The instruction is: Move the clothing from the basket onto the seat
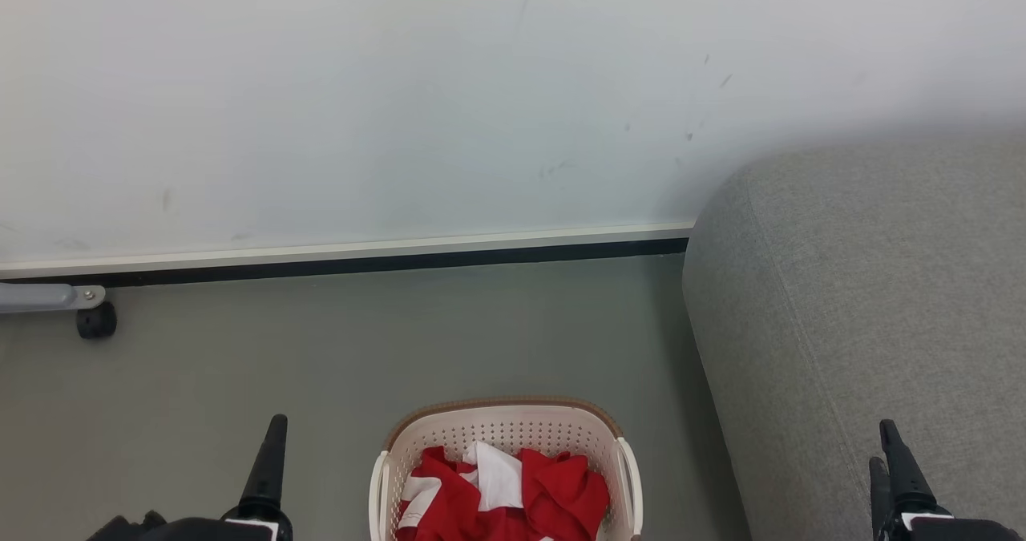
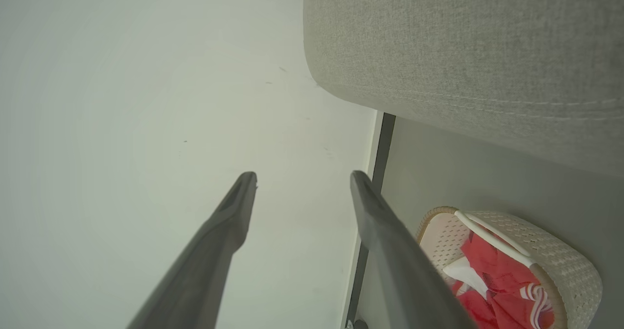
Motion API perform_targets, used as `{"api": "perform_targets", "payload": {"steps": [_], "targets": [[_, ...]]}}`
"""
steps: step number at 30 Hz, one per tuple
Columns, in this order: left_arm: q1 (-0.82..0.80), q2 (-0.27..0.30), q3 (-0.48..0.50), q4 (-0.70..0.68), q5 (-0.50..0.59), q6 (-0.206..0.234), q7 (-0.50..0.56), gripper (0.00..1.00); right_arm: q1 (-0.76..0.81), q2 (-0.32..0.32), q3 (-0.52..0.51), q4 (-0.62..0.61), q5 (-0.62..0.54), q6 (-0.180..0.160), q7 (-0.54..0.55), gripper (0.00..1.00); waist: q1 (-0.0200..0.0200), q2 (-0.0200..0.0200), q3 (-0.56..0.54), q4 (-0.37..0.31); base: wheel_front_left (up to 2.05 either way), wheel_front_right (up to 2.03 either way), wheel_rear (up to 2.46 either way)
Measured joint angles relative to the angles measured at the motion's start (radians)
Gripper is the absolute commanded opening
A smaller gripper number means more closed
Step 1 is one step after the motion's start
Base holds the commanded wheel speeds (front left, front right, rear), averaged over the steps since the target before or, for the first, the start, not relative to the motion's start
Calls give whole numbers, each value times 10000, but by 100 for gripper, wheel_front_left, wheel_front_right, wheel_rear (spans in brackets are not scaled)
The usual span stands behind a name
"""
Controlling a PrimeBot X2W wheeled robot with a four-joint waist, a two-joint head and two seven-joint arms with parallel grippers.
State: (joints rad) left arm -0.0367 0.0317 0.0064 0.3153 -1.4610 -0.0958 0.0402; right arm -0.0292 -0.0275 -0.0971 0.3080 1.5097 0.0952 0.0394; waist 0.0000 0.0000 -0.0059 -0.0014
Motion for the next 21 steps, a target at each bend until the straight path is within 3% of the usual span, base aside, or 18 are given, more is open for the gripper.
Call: {"api": "perform_targets", "payload": {"steps": [12, 21], "targets": [[-228, 167, -581, -242, 1981, 439, -437, 100, -1, -21, 299, -493, -2065, -433, -431, 100, 0, 0, -13, -16, 0, 0, 0], [-375, 385, -928, -339, 3657, 706, -771, 100, -6, -389, 894, -811, -4042, -679, -775, 100, 1, 0, -19, -30, 0, 0, 0]]}}
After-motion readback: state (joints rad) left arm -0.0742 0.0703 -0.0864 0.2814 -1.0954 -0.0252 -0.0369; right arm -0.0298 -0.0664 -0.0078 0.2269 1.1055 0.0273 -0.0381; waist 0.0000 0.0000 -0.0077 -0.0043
